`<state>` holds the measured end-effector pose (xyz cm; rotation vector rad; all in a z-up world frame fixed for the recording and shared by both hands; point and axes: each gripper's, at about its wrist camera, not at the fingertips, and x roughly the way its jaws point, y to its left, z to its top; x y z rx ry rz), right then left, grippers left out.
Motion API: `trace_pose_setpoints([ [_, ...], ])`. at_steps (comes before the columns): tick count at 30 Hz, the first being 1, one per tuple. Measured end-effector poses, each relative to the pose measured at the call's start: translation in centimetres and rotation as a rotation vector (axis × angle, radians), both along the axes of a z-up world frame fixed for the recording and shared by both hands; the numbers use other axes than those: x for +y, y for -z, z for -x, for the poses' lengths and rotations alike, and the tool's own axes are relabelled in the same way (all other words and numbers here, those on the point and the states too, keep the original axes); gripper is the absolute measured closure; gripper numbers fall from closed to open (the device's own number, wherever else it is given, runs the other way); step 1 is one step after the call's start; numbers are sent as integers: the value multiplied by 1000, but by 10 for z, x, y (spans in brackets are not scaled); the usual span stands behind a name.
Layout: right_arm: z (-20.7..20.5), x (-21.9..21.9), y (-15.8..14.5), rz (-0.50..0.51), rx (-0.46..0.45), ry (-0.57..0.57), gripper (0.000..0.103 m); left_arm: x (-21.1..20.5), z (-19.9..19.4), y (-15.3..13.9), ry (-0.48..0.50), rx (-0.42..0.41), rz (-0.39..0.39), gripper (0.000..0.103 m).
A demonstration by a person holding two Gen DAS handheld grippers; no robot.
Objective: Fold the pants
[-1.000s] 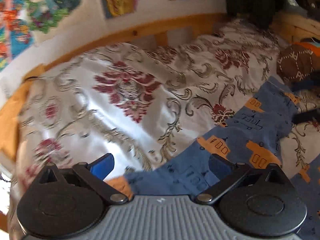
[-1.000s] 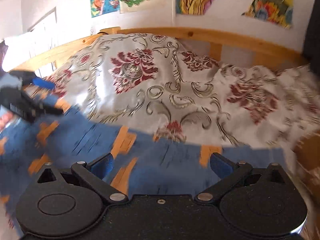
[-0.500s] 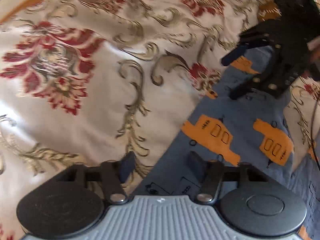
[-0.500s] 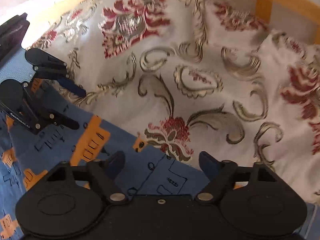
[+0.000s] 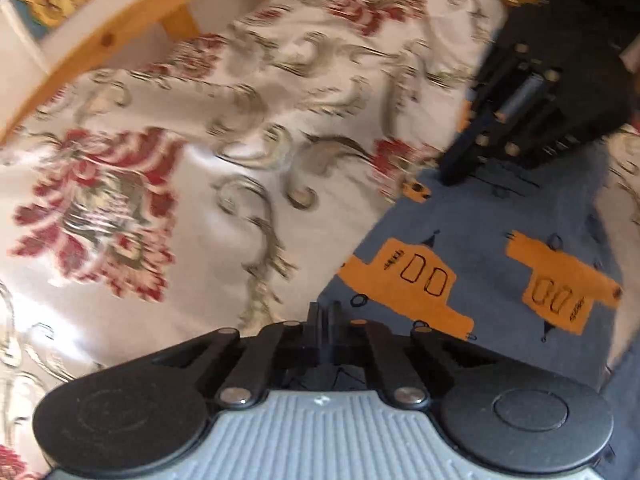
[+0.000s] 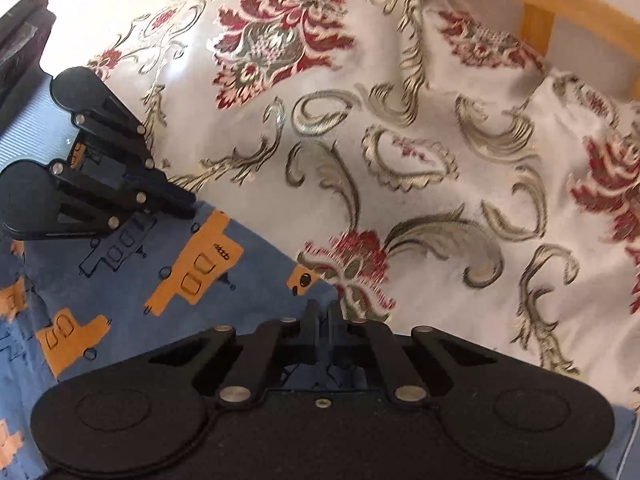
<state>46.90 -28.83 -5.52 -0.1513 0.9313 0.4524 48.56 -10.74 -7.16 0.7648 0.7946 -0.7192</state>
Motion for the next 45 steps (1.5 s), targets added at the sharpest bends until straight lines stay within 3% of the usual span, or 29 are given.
trace_pose_setpoints([
  [6, -10, 1, -8, 3, -115, 87, 101, -8, -21, -12, -99, -112, 3, 100],
  [11, -23, 11, 18, 51, -79, 121, 99, -6, -32, 4, -158, -73, 0, 94],
  [13, -21, 8, 16, 21, -93, 140, 87, -2, -30, 1, -166, -77, 20, 82],
  [14, -19, 6, 13, 6, -100, 148, 76, 1, -30, -3, -172, -73, 30, 75],
  [16, -8, 3, 7, 17, -138, 148, 58, 12, -29, -13, -189, -70, 71, 47],
  [18, 5, 0, -1, 21, -170, 152, 33, 28, -27, -27, -223, -69, 133, 37],
  [22, 39, -6, -14, -53, -211, 175, 6, 54, -22, -46, -307, -79, 239, 5],
  [23, 47, -5, -17, -65, -220, 178, 1, 60, -19, -51, -315, -89, 253, 4],
  [29, 74, 12, -27, -93, -229, 181, 1, 78, 2, -58, -345, -122, 234, 2],
  [35, 106, 31, -41, -63, -244, 203, 1, 91, 33, -64, -382, -97, 279, 0],
  [45, 148, 40, -70, -11, -270, 251, 1, 96, 91, -87, -370, -187, 218, 0],
])
